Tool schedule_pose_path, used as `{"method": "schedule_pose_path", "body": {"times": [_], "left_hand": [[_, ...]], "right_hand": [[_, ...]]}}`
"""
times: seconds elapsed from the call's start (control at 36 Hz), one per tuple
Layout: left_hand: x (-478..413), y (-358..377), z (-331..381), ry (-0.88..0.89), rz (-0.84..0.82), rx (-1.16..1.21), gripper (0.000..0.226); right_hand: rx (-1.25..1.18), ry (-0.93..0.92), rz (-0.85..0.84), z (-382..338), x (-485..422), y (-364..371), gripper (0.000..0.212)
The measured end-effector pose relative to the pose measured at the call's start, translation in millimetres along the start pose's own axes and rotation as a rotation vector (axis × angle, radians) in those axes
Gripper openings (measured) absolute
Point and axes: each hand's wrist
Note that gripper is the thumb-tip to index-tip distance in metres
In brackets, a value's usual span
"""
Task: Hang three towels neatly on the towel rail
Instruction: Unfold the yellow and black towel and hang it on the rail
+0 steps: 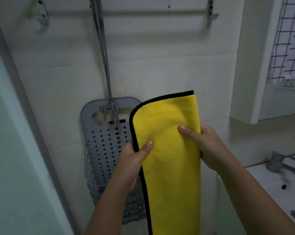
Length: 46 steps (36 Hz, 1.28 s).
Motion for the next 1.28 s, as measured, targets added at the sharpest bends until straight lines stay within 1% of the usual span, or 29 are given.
{"method": "schedule_pose_path", "body": {"times": [0.14,0.25,0.39,0.53,0.61,0.78,0.92,1.06,1.14,1.22,1.28], "left_hand": [[-20,12,-1,0.022,0.013,-0.021,0.015],[-39,24,-3,0.070,0.033,-0.013,0.023],[-70,46,-2,0.132,0.060,-0.023,0.026],[-105,65,9,0.215,0.061,-0.068,0.028],[-124,74,17,0.255,0.066,-0.104,0.036],[-157,83,37,0.296,0.044,-0.166,0.031],[-184,84,53,0.329,0.020,-0.194,0.027],[-208,84,61,0.351,0.024,-0.195,0.018],[-218,84,65,0.390,-0.001,-0.191,0.020],[-225,84,72,0.445,-0.063,-0.158,0.027],[-231,85,79,0.480,-0.098,-0.139,0.027]], "right_hand": [[0.026,-0.032,-0.029,-15,-14,-15,0.029],[0.068,-0.059,-0.061,-26,-32,-31,0.030],[0.095,-0.100,-0.117,-48,-62,-54,0.029],[0.094,-0.151,-0.177,-75,-92,-74,0.030],[0.088,-0.191,-0.202,-91,-108,-80,0.027],[0.090,-0.255,-0.223,-121,-130,-84,0.028],[0.108,-0.288,-0.213,-142,-149,-82,0.030],[0.126,-0.312,-0.179,-156,-164,-77,0.031],[0.138,-0.353,-0.150,-165,-168,-76,0.032],[0.141,-0.408,-0.135,-174,-168,-77,0.034],[0.146,-0.448,-0.122,-183,-167,-77,0.033]]}}
Point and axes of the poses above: each hand's wrist, its own x-axis away from the middle knuckle, its own y-axis out of the palm, z = x × y, and after that the axes turned 14 degrees about y, right-handed
